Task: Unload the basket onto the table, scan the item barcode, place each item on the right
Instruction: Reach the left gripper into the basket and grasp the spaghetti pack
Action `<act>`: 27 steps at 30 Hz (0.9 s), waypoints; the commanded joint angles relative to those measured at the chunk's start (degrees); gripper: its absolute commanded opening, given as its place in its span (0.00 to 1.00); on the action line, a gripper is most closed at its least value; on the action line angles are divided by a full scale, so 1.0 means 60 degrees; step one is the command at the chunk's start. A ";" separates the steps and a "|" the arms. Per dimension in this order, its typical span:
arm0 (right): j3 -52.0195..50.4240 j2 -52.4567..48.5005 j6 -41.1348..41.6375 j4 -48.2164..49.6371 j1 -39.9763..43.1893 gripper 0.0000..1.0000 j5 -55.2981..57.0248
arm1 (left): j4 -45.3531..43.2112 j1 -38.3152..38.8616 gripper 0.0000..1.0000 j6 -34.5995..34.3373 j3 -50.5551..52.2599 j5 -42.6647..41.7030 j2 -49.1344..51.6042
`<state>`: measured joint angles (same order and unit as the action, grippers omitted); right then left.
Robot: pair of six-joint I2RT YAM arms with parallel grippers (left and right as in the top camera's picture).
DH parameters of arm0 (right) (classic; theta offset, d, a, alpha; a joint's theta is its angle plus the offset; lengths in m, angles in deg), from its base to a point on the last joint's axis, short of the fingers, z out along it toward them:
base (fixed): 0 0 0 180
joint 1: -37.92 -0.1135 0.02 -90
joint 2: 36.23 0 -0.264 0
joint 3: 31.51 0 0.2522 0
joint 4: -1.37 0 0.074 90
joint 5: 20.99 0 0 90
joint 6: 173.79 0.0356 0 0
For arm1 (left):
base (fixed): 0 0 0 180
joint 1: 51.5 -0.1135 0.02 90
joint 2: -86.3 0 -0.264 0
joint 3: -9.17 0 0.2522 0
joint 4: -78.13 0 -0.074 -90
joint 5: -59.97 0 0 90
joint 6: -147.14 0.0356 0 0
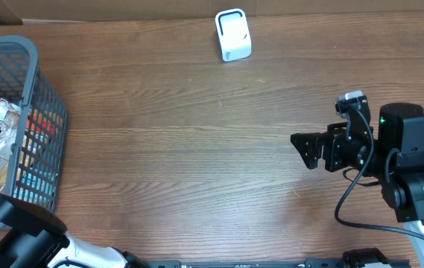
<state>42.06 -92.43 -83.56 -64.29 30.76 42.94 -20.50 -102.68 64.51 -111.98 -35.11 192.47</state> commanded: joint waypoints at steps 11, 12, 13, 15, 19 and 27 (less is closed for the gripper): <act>0.0222 -0.0168 -0.0117 0.0058 -0.0040 1.00 0.0168 | 0.0000 0.0164 1.00 0.3297 0.0444 -0.0127 0.1530; 0.0222 -0.0222 -0.0117 0.0058 -0.0040 1.00 0.0168 | -0.0025 0.0153 1.00 0.3366 0.0444 -0.0120 0.1654; 0.0222 -0.0295 -0.0117 0.0055 -0.0040 1.00 0.0168 | -0.0033 0.0149 1.00 0.3442 0.0444 -0.0120 0.1752; 0.0222 -0.0437 -0.0113 0.0055 -0.0040 1.00 0.0164 | -0.0058 0.0157 1.00 0.3574 0.0444 -0.0113 0.1945; 0.0222 -0.0732 -0.0113 0.0044 -0.0040 1.00 0.0160 | -0.0135 0.0160 1.00 0.3566 0.0444 0.0036 0.2368; 0.0222 -0.0871 -0.0113 0.0055 -0.0040 1.00 0.0157 | -0.0066 0.0178 1.00 0.3479 0.0448 0.0135 0.2914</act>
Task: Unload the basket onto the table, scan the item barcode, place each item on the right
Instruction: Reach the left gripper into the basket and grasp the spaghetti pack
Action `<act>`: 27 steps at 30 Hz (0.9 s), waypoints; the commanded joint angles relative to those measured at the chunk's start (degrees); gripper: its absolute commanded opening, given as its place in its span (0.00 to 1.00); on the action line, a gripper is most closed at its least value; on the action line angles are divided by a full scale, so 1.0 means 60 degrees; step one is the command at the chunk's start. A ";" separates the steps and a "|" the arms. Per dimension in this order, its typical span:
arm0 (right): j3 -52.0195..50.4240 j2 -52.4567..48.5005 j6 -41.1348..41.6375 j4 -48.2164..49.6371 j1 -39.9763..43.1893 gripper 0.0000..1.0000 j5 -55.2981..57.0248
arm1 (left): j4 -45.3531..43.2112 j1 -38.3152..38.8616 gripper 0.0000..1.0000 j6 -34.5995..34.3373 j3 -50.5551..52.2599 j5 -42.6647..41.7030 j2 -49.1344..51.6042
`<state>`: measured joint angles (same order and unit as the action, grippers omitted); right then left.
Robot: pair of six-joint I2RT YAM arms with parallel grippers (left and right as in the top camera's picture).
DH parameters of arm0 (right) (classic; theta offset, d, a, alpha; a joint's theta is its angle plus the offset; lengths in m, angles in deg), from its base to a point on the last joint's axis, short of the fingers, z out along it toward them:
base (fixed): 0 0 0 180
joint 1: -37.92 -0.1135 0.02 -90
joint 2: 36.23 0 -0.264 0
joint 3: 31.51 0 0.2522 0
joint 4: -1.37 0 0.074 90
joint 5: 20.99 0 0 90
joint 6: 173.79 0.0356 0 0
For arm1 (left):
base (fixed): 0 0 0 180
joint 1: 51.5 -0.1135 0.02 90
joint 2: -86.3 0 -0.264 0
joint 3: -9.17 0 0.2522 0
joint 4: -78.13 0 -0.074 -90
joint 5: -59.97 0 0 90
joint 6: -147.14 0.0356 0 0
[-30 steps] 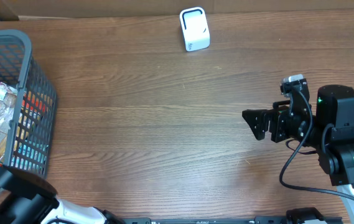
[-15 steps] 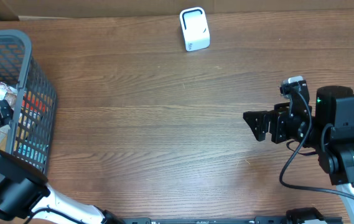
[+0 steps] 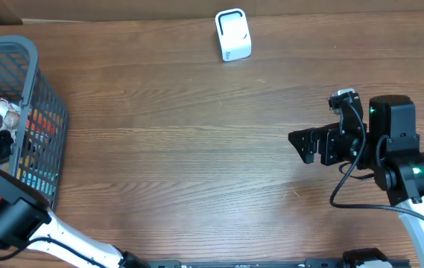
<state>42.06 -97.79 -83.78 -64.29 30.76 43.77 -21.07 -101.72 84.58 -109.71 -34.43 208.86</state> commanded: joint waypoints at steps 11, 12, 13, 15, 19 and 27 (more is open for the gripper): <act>0.0222 0.0022 -0.0076 0.0066 -0.0040 1.00 -0.0055 | 0.0025 0.0044 1.00 -0.0080 0.0801 -0.0004 0.0186; 0.0222 0.0022 -0.0076 0.0076 -0.0040 1.00 -0.0055 | 0.0011 0.0066 1.00 -0.0076 0.0936 0.0000 0.0186; 0.0222 0.0022 -0.0076 0.0095 -0.0040 1.00 -0.0055 | 0.0000 0.0091 1.00 -0.0076 0.1082 0.0036 0.0186; 0.0222 0.0022 -0.0076 0.0124 -0.0040 1.00 -0.0055 | -0.0015 0.0131 1.00 -0.0073 0.1239 0.0106 0.0186; 0.0222 0.0022 -0.0076 0.0138 -0.0040 1.00 -0.0055 | -0.0160 0.0157 0.75 -0.0153 0.1260 0.0007 0.0186; 0.0222 0.0022 -0.0040 0.0171 -0.0040 1.00 -0.0055 | -0.0255 0.0259 0.04 -0.0149 0.1242 -0.0091 0.0186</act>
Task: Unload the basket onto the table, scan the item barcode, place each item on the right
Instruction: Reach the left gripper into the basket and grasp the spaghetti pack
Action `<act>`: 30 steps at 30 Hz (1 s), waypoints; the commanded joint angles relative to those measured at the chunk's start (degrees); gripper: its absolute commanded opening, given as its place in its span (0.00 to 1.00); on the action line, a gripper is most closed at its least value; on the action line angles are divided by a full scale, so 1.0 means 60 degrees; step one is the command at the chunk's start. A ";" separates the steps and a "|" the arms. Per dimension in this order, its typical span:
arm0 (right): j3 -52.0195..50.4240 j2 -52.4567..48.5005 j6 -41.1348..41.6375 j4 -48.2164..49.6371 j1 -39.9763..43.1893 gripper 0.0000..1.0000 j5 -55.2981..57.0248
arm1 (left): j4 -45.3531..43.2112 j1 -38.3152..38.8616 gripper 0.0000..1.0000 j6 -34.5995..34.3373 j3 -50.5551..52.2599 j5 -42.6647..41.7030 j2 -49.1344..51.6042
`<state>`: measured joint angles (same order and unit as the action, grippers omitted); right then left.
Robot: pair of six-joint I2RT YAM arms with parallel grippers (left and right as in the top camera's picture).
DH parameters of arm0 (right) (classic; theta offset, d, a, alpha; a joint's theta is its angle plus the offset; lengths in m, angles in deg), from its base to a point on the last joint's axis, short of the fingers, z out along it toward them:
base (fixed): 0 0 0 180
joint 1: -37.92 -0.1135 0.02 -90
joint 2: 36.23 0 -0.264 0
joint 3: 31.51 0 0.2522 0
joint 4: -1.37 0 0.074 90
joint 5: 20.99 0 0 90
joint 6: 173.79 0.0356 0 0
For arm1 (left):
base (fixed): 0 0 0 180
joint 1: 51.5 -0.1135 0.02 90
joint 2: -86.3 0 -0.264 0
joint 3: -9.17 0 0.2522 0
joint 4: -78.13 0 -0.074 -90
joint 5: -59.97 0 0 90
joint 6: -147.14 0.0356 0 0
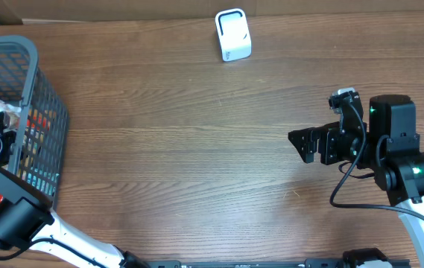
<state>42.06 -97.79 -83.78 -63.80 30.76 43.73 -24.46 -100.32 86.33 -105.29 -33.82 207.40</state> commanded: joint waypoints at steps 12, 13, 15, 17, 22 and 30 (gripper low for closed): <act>0.0222 0.0022 -0.0036 0.0127 -0.0040 1.00 -0.0055 | 0.1151 0.0018 0.04 -0.2565 -0.1151 -0.0007 0.0423; 0.0222 0.0022 -0.0036 0.0127 -0.0040 1.00 -0.0076 | 0.1355 0.0018 0.04 -0.2816 -0.1497 -0.0007 0.0423; 0.0222 0.0022 0.0000 0.0127 -0.0040 1.00 -0.0076 | 0.1719 0.0015 0.04 -0.3453 -0.2240 -0.0011 0.0423; 0.0222 0.0022 -0.0004 0.0124 -0.0040 1.00 -0.0076 | 0.1953 -0.0004 0.04 -0.4022 -0.2776 -0.0040 0.0423; 0.0222 0.0022 -0.0004 0.0127 -0.0040 1.00 -0.0076 | 0.2051 0.0033 0.04 -0.4226 -0.3027 -0.0015 0.0426; 0.0222 0.0022 -0.0004 0.0127 -0.0040 1.00 -0.0076 | 0.1373 0.0219 1.00 -0.1872 -0.1206 -0.0182 0.0444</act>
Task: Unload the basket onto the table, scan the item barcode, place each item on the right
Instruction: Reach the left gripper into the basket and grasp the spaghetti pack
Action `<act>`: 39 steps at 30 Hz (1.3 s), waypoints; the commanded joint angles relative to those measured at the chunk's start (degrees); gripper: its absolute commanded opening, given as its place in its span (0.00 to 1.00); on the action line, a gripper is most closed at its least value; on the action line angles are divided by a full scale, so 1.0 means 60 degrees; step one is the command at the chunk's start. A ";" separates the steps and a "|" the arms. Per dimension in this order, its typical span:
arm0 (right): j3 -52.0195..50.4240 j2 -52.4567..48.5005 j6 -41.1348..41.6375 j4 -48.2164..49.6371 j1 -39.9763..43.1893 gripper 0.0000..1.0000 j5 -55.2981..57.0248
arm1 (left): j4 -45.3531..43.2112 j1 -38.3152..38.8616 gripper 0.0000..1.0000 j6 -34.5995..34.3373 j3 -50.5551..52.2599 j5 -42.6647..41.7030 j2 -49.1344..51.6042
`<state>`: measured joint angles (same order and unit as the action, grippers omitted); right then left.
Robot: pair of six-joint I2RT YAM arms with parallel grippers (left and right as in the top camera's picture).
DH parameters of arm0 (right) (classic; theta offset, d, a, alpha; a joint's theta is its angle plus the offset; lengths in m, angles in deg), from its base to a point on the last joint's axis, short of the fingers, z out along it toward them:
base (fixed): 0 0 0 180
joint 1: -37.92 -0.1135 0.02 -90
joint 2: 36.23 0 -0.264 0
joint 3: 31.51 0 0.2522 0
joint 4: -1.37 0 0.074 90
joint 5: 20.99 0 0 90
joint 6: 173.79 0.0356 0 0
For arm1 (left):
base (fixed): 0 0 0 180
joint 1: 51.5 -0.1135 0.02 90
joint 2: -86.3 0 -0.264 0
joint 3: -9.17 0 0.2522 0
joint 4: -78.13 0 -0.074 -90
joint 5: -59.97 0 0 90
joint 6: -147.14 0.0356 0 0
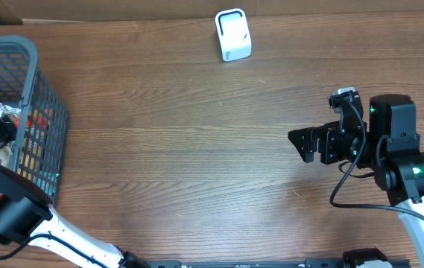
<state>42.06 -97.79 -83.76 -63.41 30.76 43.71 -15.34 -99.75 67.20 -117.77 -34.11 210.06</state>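
The white barcode scanner (232,34) stands upright at the far middle of the table. At the left edge, a dark wire basket (48,112) holds several packaged items (34,117). My left gripper is down inside the basket among them; its fingers are hidden, so neither its state nor any hold can be told. My right gripper (299,145) hovers over the right half of the table and points left. Its fingers are stacked in this view and nothing shows between them.
Brown wooden tabletop (182,149) runs between basket and right arm. A cardboard wall (122,9) lines the far edge. The left arm's links (10,212) cross the near left corner in front of the basket.
The left arm has shifted slightly inside the basket, its wrist a little farther from the near edge. The right arm, the scanner and the basket stay where they were.
At first the left gripper was over the basket's left side with its arm low at the near corner, and the right gripper sat slightly lower and to the right. Then the left arm reached farther into the basket, where it has stayed with small shifts; the right arm has held still.
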 commanded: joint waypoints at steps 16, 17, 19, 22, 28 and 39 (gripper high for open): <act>0.0222 0.0004 -0.0007 0.0066 -0.0040 1.00 -0.0073 | -0.1388 0.0171 0.04 0.1494 0.2575 0.0994 -0.0004; 0.0222 0.0004 -0.0011 0.0069 -0.0040 1.00 -0.0073 | -0.1370 0.0171 0.04 0.1490 0.2521 0.0994 -0.0004; 0.0222 0.0004 -0.0007 0.0069 -0.0040 1.00 -0.0073 | -0.1344 0.0171 0.04 0.1268 0.2393 0.0998 -0.0004; 0.0222 0.0004 -0.0007 0.0069 -0.0040 1.00 -0.0069 | -0.1111 0.0171 0.04 0.1020 0.1967 0.0973 -0.0004; 0.0222 0.0004 -0.0007 0.0098 -0.0040 1.00 -0.0073 | -0.0091 0.0288 0.04 0.0918 0.0000 0.0324 -0.0007; 0.0222 0.0004 -0.0007 0.0098 -0.0040 1.00 -0.0076 | 0.2182 0.0404 0.04 -0.0692 -0.6142 -0.2809 -0.0080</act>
<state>42.06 -97.81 -83.76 -63.04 30.76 43.71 -3.54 -97.98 68.58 -144.68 -40.68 212.69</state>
